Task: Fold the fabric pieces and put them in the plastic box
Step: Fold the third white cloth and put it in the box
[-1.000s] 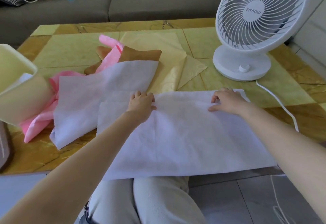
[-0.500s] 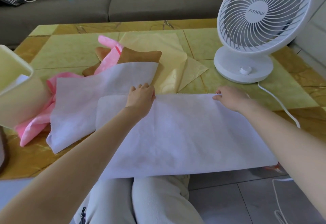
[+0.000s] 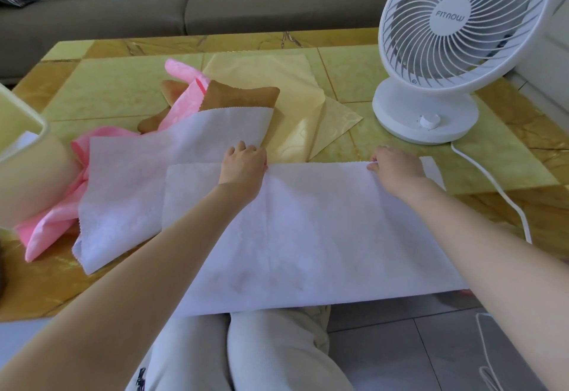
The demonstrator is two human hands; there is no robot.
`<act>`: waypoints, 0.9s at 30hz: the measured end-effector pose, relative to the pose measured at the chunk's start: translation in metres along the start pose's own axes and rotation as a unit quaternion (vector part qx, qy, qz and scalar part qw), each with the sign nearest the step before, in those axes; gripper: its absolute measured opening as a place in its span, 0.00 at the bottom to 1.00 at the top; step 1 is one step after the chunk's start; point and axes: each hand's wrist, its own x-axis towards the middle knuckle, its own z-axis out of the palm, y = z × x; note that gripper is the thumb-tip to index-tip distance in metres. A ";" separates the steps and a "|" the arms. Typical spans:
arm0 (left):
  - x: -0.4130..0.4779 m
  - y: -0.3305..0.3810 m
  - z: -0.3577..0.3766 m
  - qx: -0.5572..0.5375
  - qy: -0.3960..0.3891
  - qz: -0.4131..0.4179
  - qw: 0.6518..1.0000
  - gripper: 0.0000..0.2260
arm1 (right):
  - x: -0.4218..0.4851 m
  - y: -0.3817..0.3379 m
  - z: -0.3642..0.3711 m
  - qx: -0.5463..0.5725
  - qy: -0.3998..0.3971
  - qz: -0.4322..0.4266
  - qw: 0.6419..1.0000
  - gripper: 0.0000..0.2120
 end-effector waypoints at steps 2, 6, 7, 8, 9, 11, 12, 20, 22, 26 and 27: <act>0.001 0.000 0.000 0.001 -0.001 0.000 1.000 0.08 | 0.001 -0.001 0.001 -0.008 0.007 0.003 1.000 0.12; 0.003 0.000 -0.001 0.007 -0.006 -0.003 1.000 0.08 | 0.003 -0.003 0.005 -0.032 0.026 0.005 0.999 0.11; 0.003 0.000 -0.001 0.010 -0.010 -0.005 1.000 0.07 | 0.003 -0.004 0.006 -0.039 0.030 0.008 0.999 0.11; 0.003 0.001 -0.001 0.013 -0.013 -0.006 1.000 0.07 | 0.003 -0.005 0.007 -0.046 0.033 0.012 0.998 0.12; 0.003 0.002 -0.002 0.016 -0.013 -0.008 1.000 0.07 | 0.003 -0.006 0.008 -0.053 0.036 0.017 0.998 0.12; 0.001 0.006 -0.003 0.019 -0.004 -0.010 1.000 0.09 | 0.001 -0.009 0.009 -0.068 0.044 0.023 0.996 0.11; -0.001 0.008 -0.004 0.013 0.003 -0.009 1.000 0.11 | -0.001 -0.012 0.010 -0.073 0.053 0.024 0.996 0.12; -0.063 0.050 -0.009 -0.100 -0.043 0.045 0.993 0.11 | -0.081 -0.080 0.020 0.098 0.053 -0.132 0.985 0.17; -0.086 0.056 -0.006 -0.093 -0.069 0.055 0.992 0.11 | -0.114 -0.095 0.024 0.136 0.042 -0.176 0.974 0.16; -0.121 0.053 -0.001 -0.052 -0.095 0.047 0.993 0.10 | -0.158 -0.099 0.033 0.158 0.003 -0.199 0.967 0.14; -0.129 0.051 -0.001 -0.052 -0.092 0.045 0.993 0.10 | -0.165 -0.095 0.034 0.153 -0.004 -0.203 0.967 0.15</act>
